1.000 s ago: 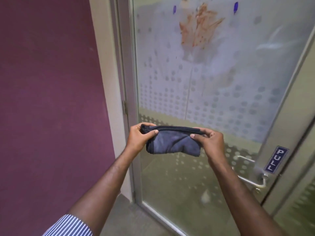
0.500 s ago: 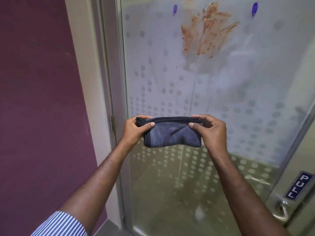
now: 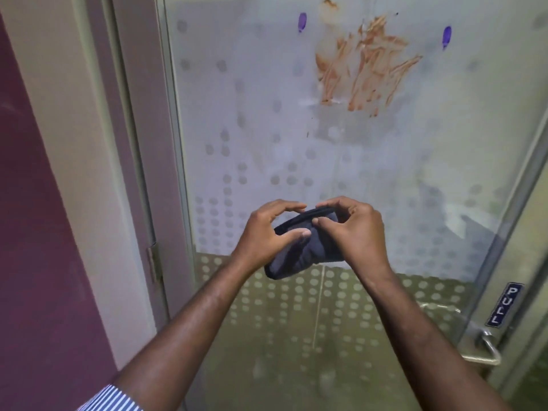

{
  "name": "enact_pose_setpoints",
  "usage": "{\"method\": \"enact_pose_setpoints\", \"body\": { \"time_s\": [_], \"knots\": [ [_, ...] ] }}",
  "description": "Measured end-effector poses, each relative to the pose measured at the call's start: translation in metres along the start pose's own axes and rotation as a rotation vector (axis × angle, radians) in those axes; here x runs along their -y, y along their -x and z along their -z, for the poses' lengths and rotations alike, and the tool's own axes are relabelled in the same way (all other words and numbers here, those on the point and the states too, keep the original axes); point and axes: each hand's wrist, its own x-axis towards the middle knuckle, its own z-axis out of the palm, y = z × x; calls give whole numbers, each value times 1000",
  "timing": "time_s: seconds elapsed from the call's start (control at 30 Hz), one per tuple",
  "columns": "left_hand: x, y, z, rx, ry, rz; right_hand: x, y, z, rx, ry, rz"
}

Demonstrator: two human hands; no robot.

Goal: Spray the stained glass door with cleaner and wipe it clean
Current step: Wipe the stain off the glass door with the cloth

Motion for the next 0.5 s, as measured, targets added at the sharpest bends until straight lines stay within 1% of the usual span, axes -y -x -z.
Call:
{"method": "enact_pose_setpoints", "body": {
  "time_s": [0.03,0.1,0.2,0.27,0.33,0.37,0.43,0.5],
  "knots": [
    [-1,-5,-1,21,23,-45,6,-1,-4,-9,12,-18],
    [0,-13,-3,40,106,-76,14,-3,-9,-24,29,-53],
    [10,-23,-1,71,224,-42,24,-7,-9,5,-14,-103],
    [17,-30,2,117,357,38,32,-13,-5,50,-142,-171],
    [22,-37,5,148,507,109,40,-18,6,166,-319,-268],
    [22,-40,6,151,560,122,41,-21,12,242,-369,-279],
    [23,-46,5,145,644,116,40,-24,24,369,-378,-235],
    [20,-50,3,136,719,120,35,-27,30,445,-360,-191]
  ]
}}
